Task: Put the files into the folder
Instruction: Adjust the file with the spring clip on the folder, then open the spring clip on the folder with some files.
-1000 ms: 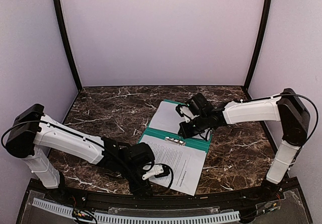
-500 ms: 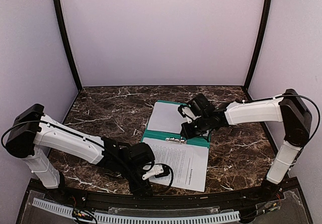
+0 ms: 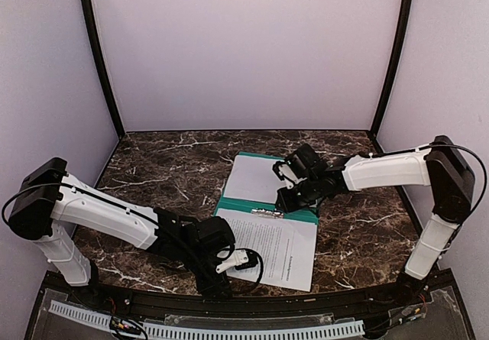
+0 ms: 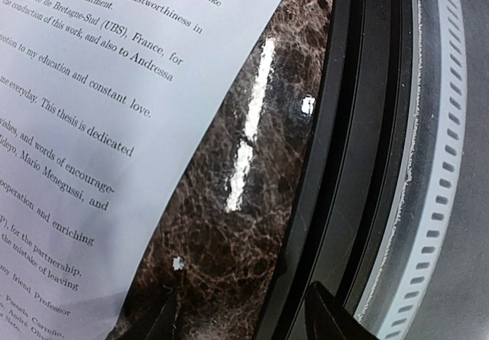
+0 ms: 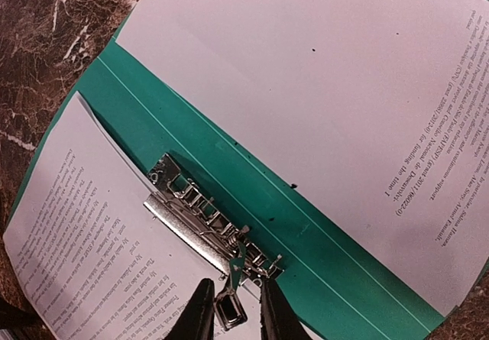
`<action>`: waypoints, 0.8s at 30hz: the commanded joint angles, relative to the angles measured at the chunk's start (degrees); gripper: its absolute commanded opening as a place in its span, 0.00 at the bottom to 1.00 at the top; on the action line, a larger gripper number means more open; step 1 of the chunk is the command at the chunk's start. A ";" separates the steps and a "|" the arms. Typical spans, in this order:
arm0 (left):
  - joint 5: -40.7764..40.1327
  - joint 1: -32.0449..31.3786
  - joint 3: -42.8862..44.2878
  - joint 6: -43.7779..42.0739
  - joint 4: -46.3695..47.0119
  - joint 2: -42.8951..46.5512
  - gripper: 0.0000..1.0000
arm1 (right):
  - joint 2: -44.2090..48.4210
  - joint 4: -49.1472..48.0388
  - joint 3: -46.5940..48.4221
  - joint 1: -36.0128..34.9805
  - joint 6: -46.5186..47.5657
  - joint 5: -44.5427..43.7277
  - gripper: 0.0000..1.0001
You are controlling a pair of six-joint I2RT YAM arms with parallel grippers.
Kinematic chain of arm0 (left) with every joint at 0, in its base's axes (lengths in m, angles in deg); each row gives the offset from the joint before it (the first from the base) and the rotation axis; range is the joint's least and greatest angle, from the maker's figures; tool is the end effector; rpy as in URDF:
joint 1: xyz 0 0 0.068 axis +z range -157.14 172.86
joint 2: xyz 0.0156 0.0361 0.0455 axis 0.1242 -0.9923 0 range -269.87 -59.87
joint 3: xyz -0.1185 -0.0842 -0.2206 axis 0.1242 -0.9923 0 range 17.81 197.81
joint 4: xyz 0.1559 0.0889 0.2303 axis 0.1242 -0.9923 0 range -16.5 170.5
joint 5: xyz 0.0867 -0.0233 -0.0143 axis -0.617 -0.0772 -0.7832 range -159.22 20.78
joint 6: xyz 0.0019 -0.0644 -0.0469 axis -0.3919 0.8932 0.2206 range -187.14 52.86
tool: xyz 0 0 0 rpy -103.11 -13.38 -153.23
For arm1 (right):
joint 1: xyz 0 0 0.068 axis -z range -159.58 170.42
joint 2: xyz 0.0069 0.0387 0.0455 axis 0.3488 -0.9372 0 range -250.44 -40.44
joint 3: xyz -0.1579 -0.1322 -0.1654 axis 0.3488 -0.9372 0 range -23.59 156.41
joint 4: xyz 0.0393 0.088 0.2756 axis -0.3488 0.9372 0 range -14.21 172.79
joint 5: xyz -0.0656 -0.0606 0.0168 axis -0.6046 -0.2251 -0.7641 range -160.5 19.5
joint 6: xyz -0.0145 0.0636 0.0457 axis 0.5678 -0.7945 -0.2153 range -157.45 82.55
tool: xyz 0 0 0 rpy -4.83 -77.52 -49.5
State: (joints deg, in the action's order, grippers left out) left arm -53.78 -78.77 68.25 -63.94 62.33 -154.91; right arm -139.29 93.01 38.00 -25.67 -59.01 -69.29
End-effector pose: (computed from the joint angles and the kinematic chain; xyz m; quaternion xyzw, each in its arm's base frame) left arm 0.0917 -0.3341 0.0909 0.5677 0.7786 -0.2453 0.1059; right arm 0.2759 0.2884 0.1293 -0.2054 0.9299 0.1782 0.2478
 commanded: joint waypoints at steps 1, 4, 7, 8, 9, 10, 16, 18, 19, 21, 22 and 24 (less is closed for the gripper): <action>-1.26 -0.26 -0.39 -0.56 -1.50 -0.62 0.55 | 2.14 -0.17 -1.24 0.25 -0.42 -0.21 0.21; -1.52 -0.26 0.02 -0.57 -1.16 -0.98 0.55 | 2.83 -1.37 -2.04 0.20 -0.25 1.36 0.23; -2.64 -0.26 0.78 -0.30 -0.94 -1.57 0.55 | 4.32 -2.31 -3.74 0.21 -0.15 2.13 0.26; -3.06 -0.26 1.24 -0.17 -0.80 -1.65 0.55 | 5.01 -2.47 -4.29 0.21 -0.03 2.27 0.27; -4.09 -0.26 1.46 0.10 -0.76 -1.75 0.56 | 5.68 -2.53 -4.87 0.21 0.12 2.42 0.29; -4.62 -0.26 1.85 0.25 -0.73 -1.78 0.56 | 6.41 -2.53 -5.42 0.21 0.32 2.66 0.30; -7.91 -0.26 2.44 1.46 -0.67 -0.70 0.56 | 12.32 -2.16 -9.36 -0.21 1.41 3.23 0.37; -8.17 -0.26 2.35 1.47 -0.68 -0.13 0.56 | 14.03 -1.74 -10.43 -0.60 1.79 3.69 0.39; -8.04 -0.26 2.27 1.57 -0.75 0.17 0.56 | 14.82 -1.47 -11.00 -0.90 2.05 4.00 0.40; -7.18 -0.26 2.03 1.32 -0.67 1.07 0.56 | 16.29 -0.72 -11.91 -2.14 2.35 3.95 0.43; -6.32 -0.26 1.86 1.21 -0.49 1.99 0.57 | 16.97 -0.35 -12.37 -3.11 2.40 3.67 0.45; -5.14 -0.26 1.26 0.88 0.11 3.68 0.58 | 18.41 0.47 -13.41 -5.66 2.05 2.18 0.50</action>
State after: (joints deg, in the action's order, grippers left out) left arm -60.25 -78.77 69.86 -62.98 62.81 -155.75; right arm -123.60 92.31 26.72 -27.26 -57.44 -66.14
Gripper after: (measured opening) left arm 0.570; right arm 0.458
